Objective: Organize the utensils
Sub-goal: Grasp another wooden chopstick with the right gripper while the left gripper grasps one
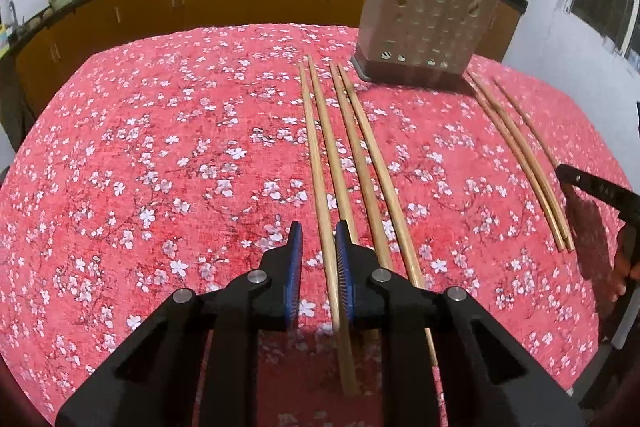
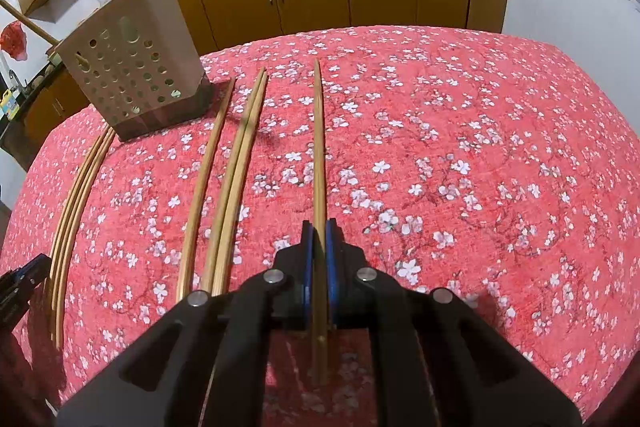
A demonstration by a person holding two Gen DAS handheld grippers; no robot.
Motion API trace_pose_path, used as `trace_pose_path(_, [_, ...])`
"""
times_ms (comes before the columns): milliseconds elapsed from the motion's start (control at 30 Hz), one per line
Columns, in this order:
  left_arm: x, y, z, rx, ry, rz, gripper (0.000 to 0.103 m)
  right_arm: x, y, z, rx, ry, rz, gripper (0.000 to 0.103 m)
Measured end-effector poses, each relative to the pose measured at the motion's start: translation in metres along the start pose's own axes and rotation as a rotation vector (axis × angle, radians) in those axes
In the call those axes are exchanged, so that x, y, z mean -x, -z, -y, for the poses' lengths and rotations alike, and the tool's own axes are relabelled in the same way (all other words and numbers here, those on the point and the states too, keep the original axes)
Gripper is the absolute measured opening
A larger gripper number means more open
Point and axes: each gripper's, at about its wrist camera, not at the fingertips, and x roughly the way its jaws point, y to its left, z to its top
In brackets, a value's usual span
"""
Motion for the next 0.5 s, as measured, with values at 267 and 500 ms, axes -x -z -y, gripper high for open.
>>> trace_pose_path(267, [-0.001, 0.0, 0.001, -0.014, -0.035, -0.005, 0.008, 0.008, 0.011, -0.001, 0.023, -0.002, -0.005, 0.009])
trace_pose_path(500, [-0.019, -0.026, -0.02, 0.023, -0.06, -0.015, 0.007, 0.0, 0.0, 0.003, 0.015, 0.018, 0.007, 0.008])
